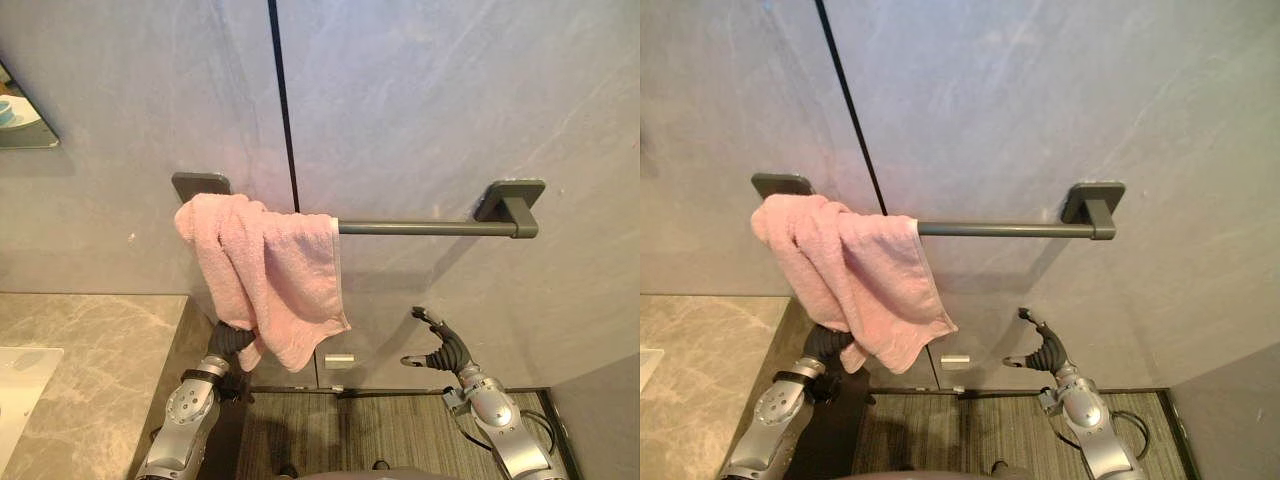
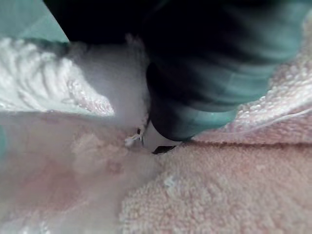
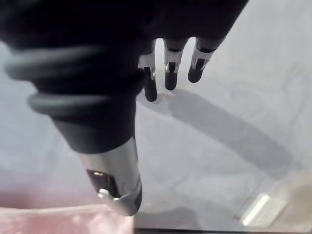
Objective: Organize washtable
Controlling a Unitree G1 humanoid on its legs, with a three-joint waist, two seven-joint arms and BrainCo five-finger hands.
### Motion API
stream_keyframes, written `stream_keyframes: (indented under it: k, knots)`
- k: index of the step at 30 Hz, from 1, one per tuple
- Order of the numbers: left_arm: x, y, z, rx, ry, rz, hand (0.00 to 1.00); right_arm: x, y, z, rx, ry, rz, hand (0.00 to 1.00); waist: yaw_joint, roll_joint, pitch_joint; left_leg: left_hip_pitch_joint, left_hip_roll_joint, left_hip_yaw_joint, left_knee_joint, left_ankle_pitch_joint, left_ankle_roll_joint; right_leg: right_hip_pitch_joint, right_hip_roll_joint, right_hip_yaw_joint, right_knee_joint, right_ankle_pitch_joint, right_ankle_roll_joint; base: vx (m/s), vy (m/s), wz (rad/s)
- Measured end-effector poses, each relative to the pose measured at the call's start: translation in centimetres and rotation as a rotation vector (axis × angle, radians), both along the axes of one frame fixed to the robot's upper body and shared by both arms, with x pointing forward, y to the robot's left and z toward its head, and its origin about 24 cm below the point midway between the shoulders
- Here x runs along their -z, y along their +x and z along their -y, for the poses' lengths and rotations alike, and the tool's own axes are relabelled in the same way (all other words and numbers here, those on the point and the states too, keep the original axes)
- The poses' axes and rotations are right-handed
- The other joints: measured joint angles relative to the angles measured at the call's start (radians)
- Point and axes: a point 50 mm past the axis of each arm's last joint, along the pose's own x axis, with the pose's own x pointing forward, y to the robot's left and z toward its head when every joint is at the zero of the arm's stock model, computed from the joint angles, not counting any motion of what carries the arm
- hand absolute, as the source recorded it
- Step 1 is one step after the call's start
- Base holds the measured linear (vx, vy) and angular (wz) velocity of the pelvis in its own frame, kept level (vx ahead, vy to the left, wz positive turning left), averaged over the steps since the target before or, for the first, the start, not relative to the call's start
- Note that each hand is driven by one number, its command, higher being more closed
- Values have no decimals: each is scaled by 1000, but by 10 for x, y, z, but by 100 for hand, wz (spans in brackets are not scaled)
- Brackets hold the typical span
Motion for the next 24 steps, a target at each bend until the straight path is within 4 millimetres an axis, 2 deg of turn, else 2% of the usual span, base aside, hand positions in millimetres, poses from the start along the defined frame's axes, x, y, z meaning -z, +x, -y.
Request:
stream_keyframes:
  k: [3,11,16,24]
  knots:
    - [0,0,3,20,-4,-2,100,-6,3,-7,-64,47,6,0,-4,0,0,2,2,3,0,0,0,0,2,4,3,0,0,-15,-12,-3]
    - [0,0,4,64,17,-8,100,-44,22,-35,-252,147,132,0,-2,-3,-2,-3,5,17,1,0,0,-12,8,23,16,0,0,-20,-14,-6]
    - [0,0,6,74,14,-6,100,-53,28,-52,-316,211,153,0,3,-6,-4,-3,5,17,1,0,0,-11,7,24,16,0,0,0,0,0]
    - [-2,3,7,76,13,7,100,-73,41,-66,-347,293,236,0,18,-8,-4,-3,5,1,4,0,0,0,7,21,13,0,0,-3,-8,5]
